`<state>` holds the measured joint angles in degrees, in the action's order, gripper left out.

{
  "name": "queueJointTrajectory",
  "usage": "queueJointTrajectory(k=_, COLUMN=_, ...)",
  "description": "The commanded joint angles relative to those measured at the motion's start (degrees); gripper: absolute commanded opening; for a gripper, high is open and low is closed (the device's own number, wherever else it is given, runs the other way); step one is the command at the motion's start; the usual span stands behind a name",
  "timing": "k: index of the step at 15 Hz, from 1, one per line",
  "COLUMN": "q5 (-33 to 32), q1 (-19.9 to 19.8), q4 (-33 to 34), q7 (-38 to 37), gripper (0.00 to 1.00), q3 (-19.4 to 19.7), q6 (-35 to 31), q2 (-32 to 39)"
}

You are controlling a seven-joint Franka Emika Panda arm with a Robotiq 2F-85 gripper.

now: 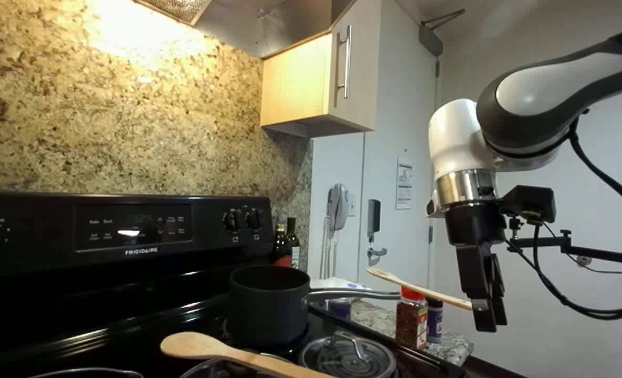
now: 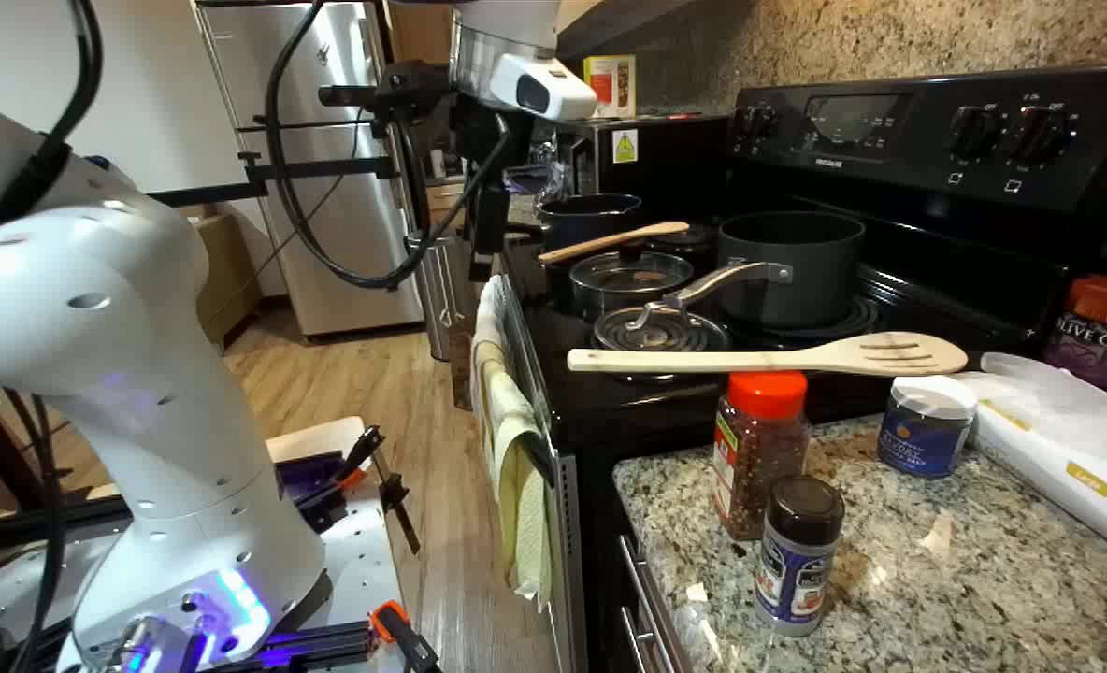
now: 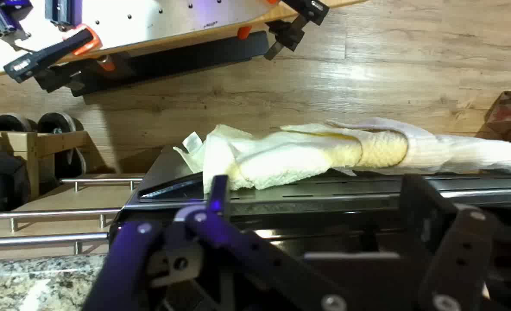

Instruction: Pick the wooden spatula on the stove and put it in the pot on the right

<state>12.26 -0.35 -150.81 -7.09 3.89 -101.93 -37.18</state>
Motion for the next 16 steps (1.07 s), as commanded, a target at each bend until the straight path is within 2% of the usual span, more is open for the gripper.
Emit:
queueJointTrajectory(k=1, q5=0.5, q1=-1.1, q4=0.1, q7=0.5, gripper=1.0, q3=-1.0, q6=0.2, q2=0.1)
queueJointTrajectory(k=5, q5=0.5, q1=-1.1, q4=0.1, q7=0.5, gripper=1.0, q3=-1.0, q6=0.2, q2=0.1)
queueJointTrajectory(k=7, q5=0.7, q1=-0.1, q4=1.9, q7=0.9, gripper=1.0, q3=-2.0, q6=-1.0, q2=2.3)
queueJointTrajectory(k=14, q5=-7.9, q1=3.1, q4=16.2, q7=-1.1, gripper=1.0, q3=-11.9, q6=-4.2, q2=17.2)
queueJointTrajectory(k=16, q5=-10.8, q1=3.9, q4=19.9, q7=-0.9, gripper=1.0, q3=-13.4, q6=-5.5, q2=21.9)
